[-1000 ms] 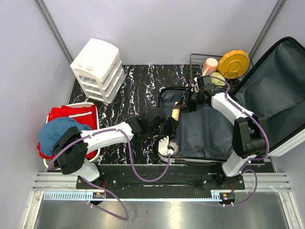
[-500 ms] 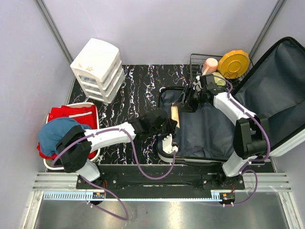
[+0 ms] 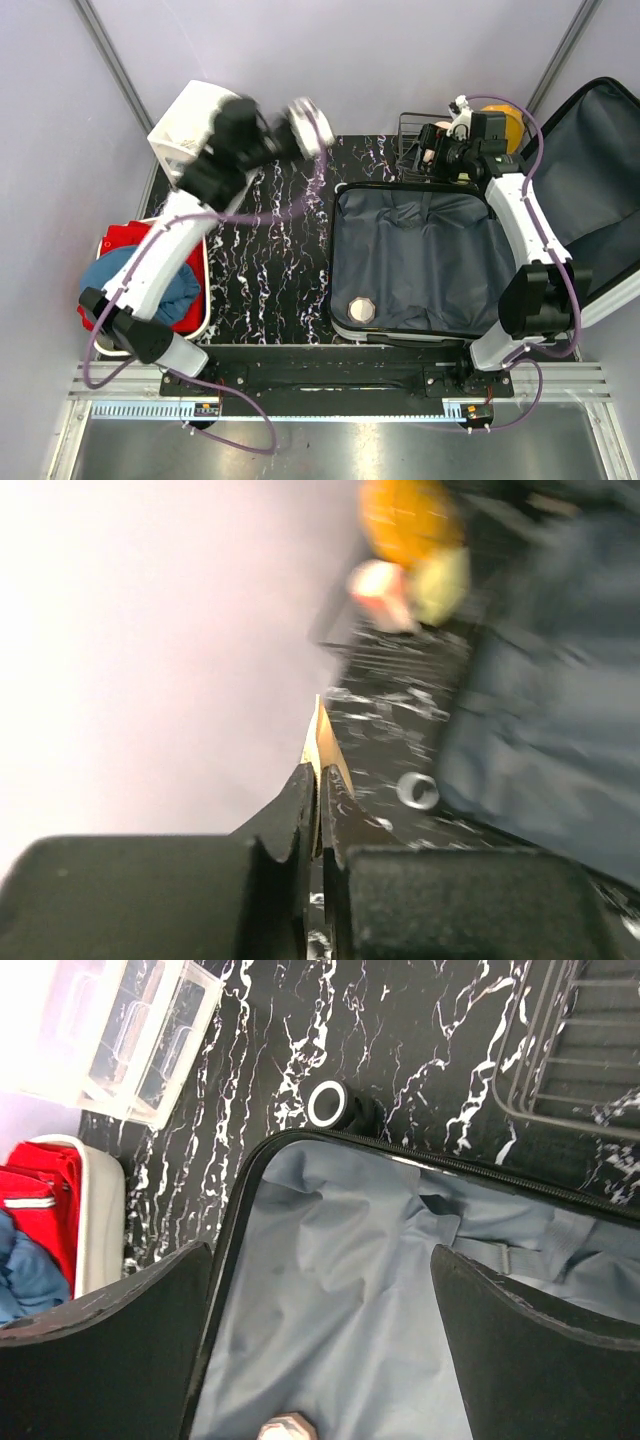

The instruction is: Open, take out, and arrange the luggage

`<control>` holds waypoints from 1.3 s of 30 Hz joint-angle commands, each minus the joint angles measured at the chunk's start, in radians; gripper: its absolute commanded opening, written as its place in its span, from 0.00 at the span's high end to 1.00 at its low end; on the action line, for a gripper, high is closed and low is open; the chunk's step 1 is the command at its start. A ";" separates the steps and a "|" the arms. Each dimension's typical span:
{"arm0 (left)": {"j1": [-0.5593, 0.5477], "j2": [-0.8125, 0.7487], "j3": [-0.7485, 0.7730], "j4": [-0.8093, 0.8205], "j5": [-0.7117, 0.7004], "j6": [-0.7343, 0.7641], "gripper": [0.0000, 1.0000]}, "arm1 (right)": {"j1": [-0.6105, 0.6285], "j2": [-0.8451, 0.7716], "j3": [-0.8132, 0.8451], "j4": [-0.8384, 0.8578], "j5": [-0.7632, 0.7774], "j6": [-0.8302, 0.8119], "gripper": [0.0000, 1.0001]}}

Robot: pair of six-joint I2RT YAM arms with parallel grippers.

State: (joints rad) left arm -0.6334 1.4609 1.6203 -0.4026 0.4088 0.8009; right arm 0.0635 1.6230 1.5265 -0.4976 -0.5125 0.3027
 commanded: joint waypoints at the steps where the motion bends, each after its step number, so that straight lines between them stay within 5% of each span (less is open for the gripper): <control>1: 0.288 0.101 0.333 -0.025 0.103 -0.556 1.00 | -0.002 -0.104 0.000 0.008 0.022 -0.146 0.00; 8: 0.712 0.268 0.555 0.159 0.146 -0.902 1.00 | -0.008 -0.152 -0.045 -0.005 -0.006 -0.240 0.00; 14: 0.886 0.396 0.575 0.335 0.183 -1.078 1.00 | -0.007 -0.146 -0.046 -0.032 -0.046 -0.246 0.00; 39: 0.920 0.539 0.602 0.157 0.056 -0.825 1.00 | -0.008 -0.080 0.008 -0.073 -0.144 -0.244 0.00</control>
State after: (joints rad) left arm 0.2829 2.0010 2.2112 -0.2680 0.4892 -0.0555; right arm 0.0586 1.5326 1.4815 -0.5739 -0.5987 0.0574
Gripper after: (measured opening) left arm 0.038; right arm 0.994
